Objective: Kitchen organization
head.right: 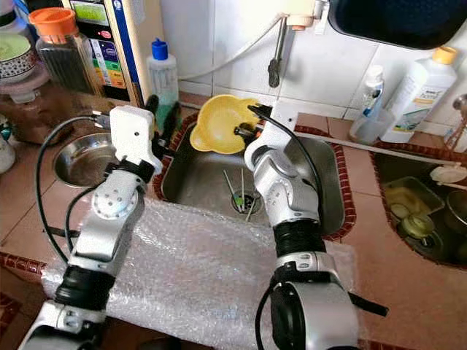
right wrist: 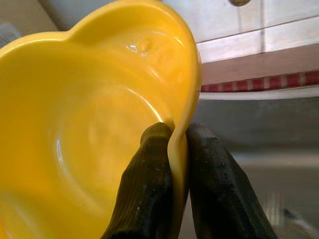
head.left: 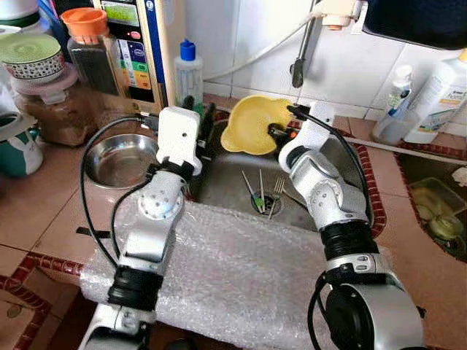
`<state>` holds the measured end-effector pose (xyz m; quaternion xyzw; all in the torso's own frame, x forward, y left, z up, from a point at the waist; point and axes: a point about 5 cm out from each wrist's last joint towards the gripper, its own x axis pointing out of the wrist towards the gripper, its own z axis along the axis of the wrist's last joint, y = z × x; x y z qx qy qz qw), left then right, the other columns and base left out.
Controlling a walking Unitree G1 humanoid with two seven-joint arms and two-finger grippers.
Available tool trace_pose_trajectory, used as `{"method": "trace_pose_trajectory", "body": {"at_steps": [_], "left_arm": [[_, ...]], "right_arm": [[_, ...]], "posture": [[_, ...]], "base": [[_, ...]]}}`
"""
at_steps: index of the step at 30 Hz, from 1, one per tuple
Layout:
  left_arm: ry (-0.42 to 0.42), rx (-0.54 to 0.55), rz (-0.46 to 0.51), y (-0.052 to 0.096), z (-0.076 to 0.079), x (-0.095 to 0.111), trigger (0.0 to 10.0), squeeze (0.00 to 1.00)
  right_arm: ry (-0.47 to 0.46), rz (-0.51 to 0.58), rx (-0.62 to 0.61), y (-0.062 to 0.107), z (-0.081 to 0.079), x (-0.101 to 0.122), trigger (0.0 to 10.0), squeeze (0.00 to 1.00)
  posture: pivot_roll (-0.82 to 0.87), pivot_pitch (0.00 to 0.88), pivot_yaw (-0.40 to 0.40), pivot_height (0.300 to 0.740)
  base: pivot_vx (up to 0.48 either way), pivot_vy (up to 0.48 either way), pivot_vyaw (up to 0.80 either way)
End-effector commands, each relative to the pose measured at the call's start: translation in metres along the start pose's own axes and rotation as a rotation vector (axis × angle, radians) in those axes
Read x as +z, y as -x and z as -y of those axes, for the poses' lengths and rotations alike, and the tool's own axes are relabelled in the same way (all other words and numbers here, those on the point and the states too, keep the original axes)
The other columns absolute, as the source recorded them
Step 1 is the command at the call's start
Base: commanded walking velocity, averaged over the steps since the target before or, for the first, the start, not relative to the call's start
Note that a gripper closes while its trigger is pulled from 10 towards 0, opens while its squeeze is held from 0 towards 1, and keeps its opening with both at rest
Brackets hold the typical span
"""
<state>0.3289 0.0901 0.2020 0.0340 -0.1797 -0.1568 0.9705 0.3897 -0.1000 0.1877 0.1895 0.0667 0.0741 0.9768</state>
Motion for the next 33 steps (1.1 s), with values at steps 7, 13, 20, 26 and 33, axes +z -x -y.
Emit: {"method": "trace_pose_trajectory", "body": {"at_steps": [7, 13, 20, 26, 33], "left_arm": [[0.089, -0.15, -0.123, 0.021, 0.021, -0.022, 10.0, 1.0], [0.109, -0.214, -0.195, 0.031, 0.027, -0.036, 10.0, 1.0], [0.08, -0.338, -0.257, 0.04, 0.036, -0.041, 10.0, 1.0], [0.028, -0.34, -0.323, 0.048, 0.034, -0.053, 10.0, 1.0], [-0.046, -0.373, -0.353, 0.051, 0.035, -0.058, 10.0, 1.0]], "right_arm": [[0.119, -0.001, -0.101, -0.007, 0.031, -0.004, 0.0, 0.0], [0.229, -0.036, -0.214, -0.002, 0.07, -0.014, 0.0, 0.0], [0.329, -0.065, -0.322, 0.009, 0.105, -0.016, 0.0, 0.0], [0.374, -0.114, -0.329, 0.012, 0.111, -0.027, 0.0, 0.0], [0.35, -0.197, -0.336, 0.019, 0.119, -0.044, 4.8, 0.0]], "posture": [[0.14, 0.035, -0.021, 0.74], [0.14, 0.033, -0.021, 0.74], [0.15, 0.035, -0.026, 0.74], [0.15, 0.034, -0.021, 0.74], [0.15, 0.029, -0.018, 0.74]], "base": [[0.0, 0.0, 0.0], [0.0, 0.0, 0.0], [0.0, 0.0, 0.0], [0.0, 0.0, 0.0], [0.0, 0.0, 0.0]]}}
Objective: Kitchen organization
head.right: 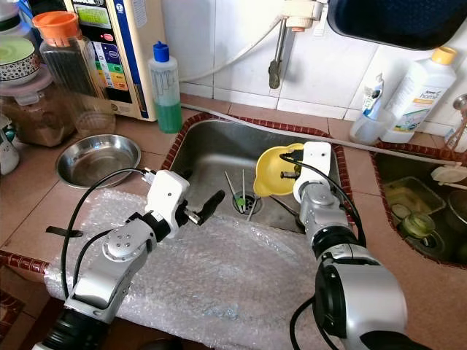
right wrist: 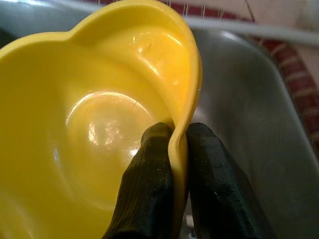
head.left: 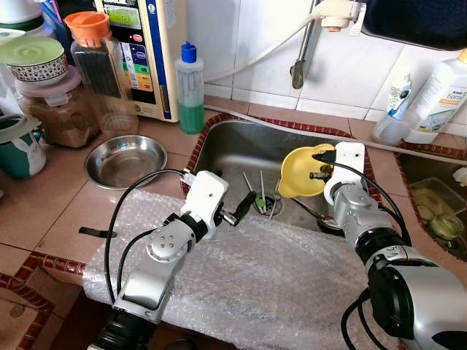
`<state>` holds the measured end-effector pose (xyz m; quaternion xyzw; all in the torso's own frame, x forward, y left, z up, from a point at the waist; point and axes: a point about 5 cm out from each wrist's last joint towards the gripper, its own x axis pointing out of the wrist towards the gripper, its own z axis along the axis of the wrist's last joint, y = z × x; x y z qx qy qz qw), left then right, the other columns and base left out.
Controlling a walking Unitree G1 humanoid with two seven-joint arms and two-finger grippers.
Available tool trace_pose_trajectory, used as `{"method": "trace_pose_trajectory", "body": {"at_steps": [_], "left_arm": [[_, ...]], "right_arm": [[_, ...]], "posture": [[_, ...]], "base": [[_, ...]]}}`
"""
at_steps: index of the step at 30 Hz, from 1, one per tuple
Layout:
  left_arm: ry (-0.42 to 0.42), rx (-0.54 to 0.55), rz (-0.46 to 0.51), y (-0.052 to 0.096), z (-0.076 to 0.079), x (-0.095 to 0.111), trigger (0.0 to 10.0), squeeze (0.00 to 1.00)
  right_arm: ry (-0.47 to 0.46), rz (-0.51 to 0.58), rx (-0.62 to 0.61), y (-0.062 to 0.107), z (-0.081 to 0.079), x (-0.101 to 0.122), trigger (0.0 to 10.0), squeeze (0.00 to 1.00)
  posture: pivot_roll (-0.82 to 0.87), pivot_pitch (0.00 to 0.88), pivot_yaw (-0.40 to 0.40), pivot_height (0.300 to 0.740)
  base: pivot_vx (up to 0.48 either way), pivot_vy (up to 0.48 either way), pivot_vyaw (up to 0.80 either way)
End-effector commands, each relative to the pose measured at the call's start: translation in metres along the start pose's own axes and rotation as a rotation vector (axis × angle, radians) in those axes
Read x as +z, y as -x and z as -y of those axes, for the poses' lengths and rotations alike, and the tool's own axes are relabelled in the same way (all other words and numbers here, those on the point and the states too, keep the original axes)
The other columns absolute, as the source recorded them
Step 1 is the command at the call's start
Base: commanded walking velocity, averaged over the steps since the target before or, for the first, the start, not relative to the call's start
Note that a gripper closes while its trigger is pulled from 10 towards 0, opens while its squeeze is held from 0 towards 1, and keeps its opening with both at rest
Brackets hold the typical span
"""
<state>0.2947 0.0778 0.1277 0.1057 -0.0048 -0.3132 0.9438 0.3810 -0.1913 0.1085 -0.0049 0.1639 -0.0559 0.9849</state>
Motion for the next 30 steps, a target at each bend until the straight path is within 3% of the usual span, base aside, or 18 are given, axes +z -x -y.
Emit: {"method": "trace_pose_trajectory", "body": {"at_steps": [1, 2, 3, 4, 13, 30], "left_arm": [[-0.01, -0.01, -0.009, -0.002, 0.003, 0.0, 10.0, 1.0], [-0.011, -0.008, -0.008, -0.002, 0.003, 0.001, 10.0, 1.0], [-0.016, -0.009, -0.008, -0.002, 0.003, 0.001, 10.0, 1.0], [-0.025, -0.009, -0.006, -0.002, 0.002, 0.001, 10.0, 1.0], [-0.034, 0.016, -0.004, -0.003, 0.0, 0.001, 10.0, 1.0], [-0.055, 0.05, -0.011, -0.005, -0.003, 0.001, 10.0, 1.0]], "right_arm": [[-0.009, -0.044, -0.017, 0.001, 0.007, -0.009, 8.2, 0.0], [-0.012, -0.048, -0.017, 0.001, 0.008, -0.009, 8.2, 0.0], [-0.016, -0.05, -0.015, 0.001, 0.008, -0.01, 10.0, 0.22], [-0.023, -0.059, -0.011, 0.001, 0.008, -0.012, 10.0, 1.0], [-0.033, -0.073, 0.017, 0.002, 0.005, -0.018, 10.0, 1.0], [-0.168, -0.078, -0.042, 0.003, 0.017, -0.02, 10.0, 1.0]], "posture": [[0.15, 0.029, -0.019, 0.74], [0.15, 0.029, -0.019, 0.74], [0.15, 0.027, -0.021, 0.74], [0.15, 0.026, -0.021, 0.74], [0.15, 0.019, -0.026, 0.74], [0.14, 0.025, -0.027, 0.74]], "base": [[0.0, 0.0, 0.0], [0.0, 0.0, 0.0], [0.0, 0.0, 0.0], [0.0, 0.0, 0.0], [0.0, 0.0, 0.0], [0.0, 0.0, 0.0]]}}
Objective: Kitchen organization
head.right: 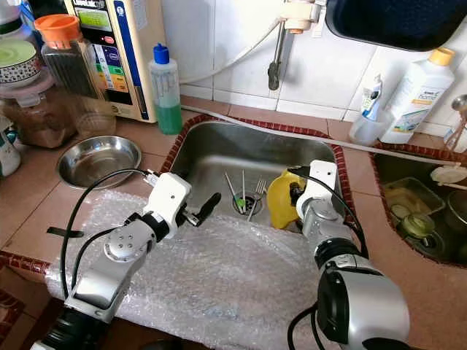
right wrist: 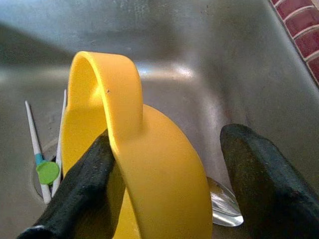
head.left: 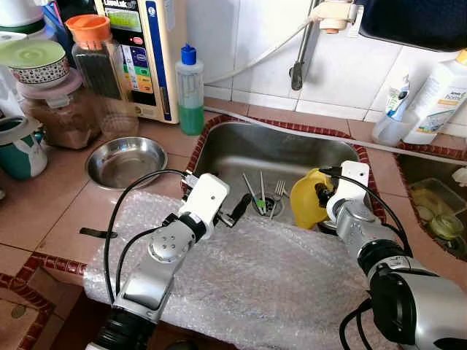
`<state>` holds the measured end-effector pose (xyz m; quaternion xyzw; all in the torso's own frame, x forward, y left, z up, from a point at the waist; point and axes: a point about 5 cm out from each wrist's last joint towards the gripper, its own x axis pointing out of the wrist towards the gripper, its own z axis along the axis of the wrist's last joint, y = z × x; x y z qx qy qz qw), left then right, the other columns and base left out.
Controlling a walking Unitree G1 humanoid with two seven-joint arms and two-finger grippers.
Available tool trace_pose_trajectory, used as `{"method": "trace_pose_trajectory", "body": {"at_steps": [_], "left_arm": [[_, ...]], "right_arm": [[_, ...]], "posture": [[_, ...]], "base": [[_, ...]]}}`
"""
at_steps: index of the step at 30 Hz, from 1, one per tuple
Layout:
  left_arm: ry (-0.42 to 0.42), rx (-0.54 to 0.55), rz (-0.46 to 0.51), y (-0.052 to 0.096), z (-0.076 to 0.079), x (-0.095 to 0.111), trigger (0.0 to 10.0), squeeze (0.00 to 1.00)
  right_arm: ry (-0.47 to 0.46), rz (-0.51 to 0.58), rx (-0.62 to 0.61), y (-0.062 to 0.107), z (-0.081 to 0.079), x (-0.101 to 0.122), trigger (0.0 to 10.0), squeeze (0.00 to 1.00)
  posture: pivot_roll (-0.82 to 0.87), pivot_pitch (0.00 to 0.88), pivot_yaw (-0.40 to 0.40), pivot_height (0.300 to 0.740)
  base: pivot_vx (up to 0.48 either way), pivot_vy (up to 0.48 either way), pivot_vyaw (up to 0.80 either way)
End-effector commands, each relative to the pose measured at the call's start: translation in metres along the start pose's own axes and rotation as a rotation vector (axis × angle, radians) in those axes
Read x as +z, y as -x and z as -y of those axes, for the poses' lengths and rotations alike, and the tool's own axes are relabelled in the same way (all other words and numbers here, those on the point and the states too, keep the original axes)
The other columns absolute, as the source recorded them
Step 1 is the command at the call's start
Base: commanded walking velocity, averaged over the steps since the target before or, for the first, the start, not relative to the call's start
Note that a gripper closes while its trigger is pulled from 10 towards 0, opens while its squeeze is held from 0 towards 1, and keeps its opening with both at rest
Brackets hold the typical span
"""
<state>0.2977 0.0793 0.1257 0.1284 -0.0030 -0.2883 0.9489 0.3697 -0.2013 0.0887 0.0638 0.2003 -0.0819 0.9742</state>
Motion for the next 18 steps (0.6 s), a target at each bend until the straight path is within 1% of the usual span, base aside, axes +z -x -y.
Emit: {"method": "trace_pose_trajectory", "body": {"at_steps": [1, 4, 5, 6, 7, 9, 17, 18], "left_arm": [[-0.015, 0.002, 0.013, -0.003, 0.0, 0.004, 10.0, 1.0], [-0.016, 0.006, 0.013, -0.003, 0.0, 0.004, 10.0, 1.0], [-0.016, 0.008, 0.014, -0.003, 0.0, 0.004, 10.0, 1.0], [-0.018, 0.011, 0.013, -0.003, 0.0, 0.004, 10.0, 1.0], [-0.018, 0.011, 0.013, -0.003, 0.0, 0.004, 10.0, 1.0], [-0.022, 0.018, 0.01, -0.004, -0.001, 0.003, 10.0, 1.0], [-0.033, 0.033, 0.008, -0.003, -0.002, 0.003, 10.0, 1.0], [-0.038, 0.066, 0.001, -0.003, -0.006, 0.002, 10.0, 1.0]], "right_arm": [[-0.034, 0.008, -0.01, 0.0, 0.006, 0.003, 10.0, 1.0], [-0.065, 0.023, -0.005, 0.0, 0.005, 0.006, 10.0, 1.0], [-0.104, 0.037, 0.007, 0.0, 0.004, 0.008, 10.0, 1.0], [-0.181, 0.062, 0.029, -0.001, 0.003, 0.013, 10.0, 1.0], [-0.181, 0.062, 0.029, -0.001, 0.003, 0.013, 10.0, 1.0], [-0.213, 0.079, 0.051, -0.001, 0.001, 0.018, 10.0, 1.0], [-0.211, 0.08, 0.068, -0.001, -0.002, 0.02, 10.0, 1.0], [-0.219, 0.091, 0.088, -0.001, -0.006, 0.023, 10.0, 1.0]], "posture": [[0.14, 0.025, -0.027, 0.74], [0.14, 0.027, -0.028, 0.74], [0.14, 0.027, -0.028, 0.74], [0.14, 0.027, -0.028, 0.74], [0.14, 0.027, -0.028, 0.74], [0.14, 0.027, -0.028, 0.74], [0.14, 0.028, -0.03, 0.74], [0.14, 0.03, -0.028, 0.74]], "base": [[0.0, 0.0, 0.0], [0.0, 0.0, 0.0], [0.0, 0.0, 0.0], [0.0, 0.0, 0.0], [0.0, 0.0, 0.0], [0.0, 0.0, 0.0], [0.0, 0.0, 0.0], [0.0, 0.0, 0.0]]}}
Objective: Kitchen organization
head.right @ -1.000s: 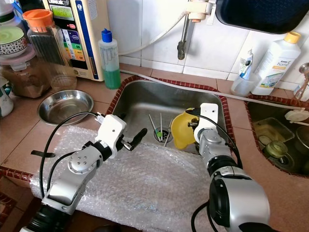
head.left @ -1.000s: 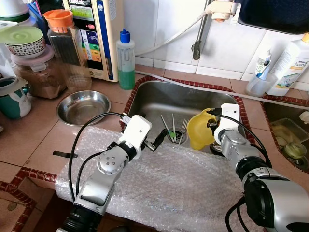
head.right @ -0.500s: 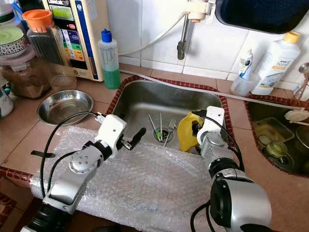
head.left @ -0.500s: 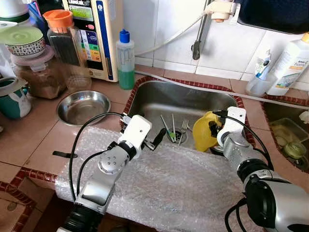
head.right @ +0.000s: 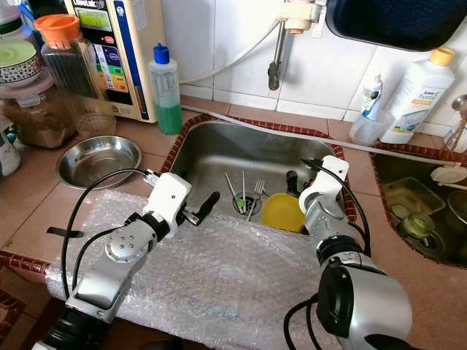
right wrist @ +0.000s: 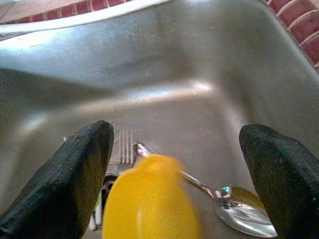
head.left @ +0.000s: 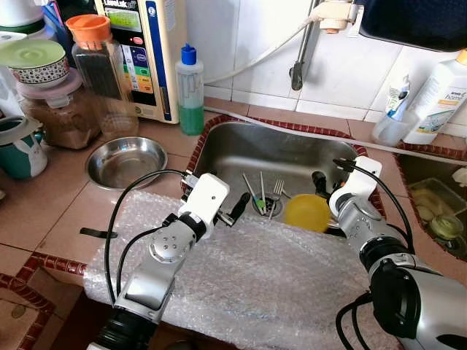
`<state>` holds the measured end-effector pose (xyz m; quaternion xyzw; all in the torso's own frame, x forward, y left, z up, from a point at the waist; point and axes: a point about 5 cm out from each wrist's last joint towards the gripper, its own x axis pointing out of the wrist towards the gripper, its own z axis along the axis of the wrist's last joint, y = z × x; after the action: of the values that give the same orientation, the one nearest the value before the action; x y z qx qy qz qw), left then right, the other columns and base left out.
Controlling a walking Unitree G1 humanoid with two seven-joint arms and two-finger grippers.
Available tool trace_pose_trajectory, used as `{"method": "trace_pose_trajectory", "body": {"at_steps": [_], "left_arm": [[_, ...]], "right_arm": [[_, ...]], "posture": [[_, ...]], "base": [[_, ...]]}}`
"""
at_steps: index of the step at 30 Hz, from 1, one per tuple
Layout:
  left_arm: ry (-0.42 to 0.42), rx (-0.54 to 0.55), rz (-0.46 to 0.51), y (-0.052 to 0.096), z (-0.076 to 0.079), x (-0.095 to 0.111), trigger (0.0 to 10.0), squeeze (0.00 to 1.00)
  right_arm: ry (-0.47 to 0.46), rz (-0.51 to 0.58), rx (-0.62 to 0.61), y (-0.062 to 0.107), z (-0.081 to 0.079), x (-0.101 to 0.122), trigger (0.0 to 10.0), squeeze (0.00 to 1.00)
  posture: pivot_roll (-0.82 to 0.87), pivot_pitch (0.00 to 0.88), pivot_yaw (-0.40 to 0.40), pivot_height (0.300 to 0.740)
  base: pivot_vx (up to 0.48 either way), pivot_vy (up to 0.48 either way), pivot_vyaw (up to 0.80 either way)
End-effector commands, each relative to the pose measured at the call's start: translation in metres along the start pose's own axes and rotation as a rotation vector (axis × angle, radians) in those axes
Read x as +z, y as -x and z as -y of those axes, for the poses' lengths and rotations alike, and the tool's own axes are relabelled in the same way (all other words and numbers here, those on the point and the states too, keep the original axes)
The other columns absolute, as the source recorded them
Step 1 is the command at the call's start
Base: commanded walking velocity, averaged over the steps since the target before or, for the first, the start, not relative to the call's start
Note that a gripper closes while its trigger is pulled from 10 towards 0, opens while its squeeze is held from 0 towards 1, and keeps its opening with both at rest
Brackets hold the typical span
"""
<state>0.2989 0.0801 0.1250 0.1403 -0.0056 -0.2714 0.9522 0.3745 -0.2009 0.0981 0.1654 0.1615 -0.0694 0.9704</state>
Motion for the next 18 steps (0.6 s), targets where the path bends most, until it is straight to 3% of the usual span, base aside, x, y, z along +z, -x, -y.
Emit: {"method": "trace_pose_trajectory", "body": {"at_steps": [1, 7, 11, 12, 15, 18], "left_arm": [[-0.016, 0.045, 0.004, -0.003, -0.006, 0.003, 10.0, 1.0], [-0.051, 0.315, -0.019, -0.002, -0.047, 0.003, 10.0, 1.0], [-0.065, 0.382, -0.024, -0.001, -0.06, 0.004, 10.0, 1.0], [-0.067, 0.455, -0.034, 0.001, -0.073, 0.004, 10.0, 1.0], [-0.074, 0.576, -0.026, 0.005, -0.093, 0.006, 10.0, 1.0], [-0.098, 0.637, -0.032, 0.009, -0.103, 0.008, 10.0, 1.0]], "right_arm": [[-0.021, 0.038, 0.029, -0.002, -0.007, 0.013, 10.0, 1.0], [0.064, 0.099, 0.238, -0.002, -0.042, 0.021, 10.0, 1.0], [0.086, 0.122, 0.353, 0.0, -0.058, 0.022, 10.0, 1.0], [0.113, 0.138, 0.438, 0.003, -0.07, 0.021, 10.0, 1.0], [0.135, 0.158, 0.545, 0.008, -0.084, 0.021, 10.0, 1.0], [0.153, 0.174, 0.608, 0.013, -0.092, 0.02, 10.0, 0.98]], "posture": [[0.14, 0.03, -0.028, 0.74], [0.14, 0.031, -0.029, 0.74], [0.13, 0.032, -0.027, 0.74], [0.13, 0.031, -0.025, 0.74], [0.13, 0.031, -0.025, 0.74], [0.12, 0.031, -0.024, 0.74]], "base": [[0.0, 0.0, 0.0], [0.0, 0.0, 0.0], [0.0, 0.0, 0.0], [0.0, 0.0, 0.0], [0.0, 0.0, 0.0], [0.0, 0.0, 0.0]]}}
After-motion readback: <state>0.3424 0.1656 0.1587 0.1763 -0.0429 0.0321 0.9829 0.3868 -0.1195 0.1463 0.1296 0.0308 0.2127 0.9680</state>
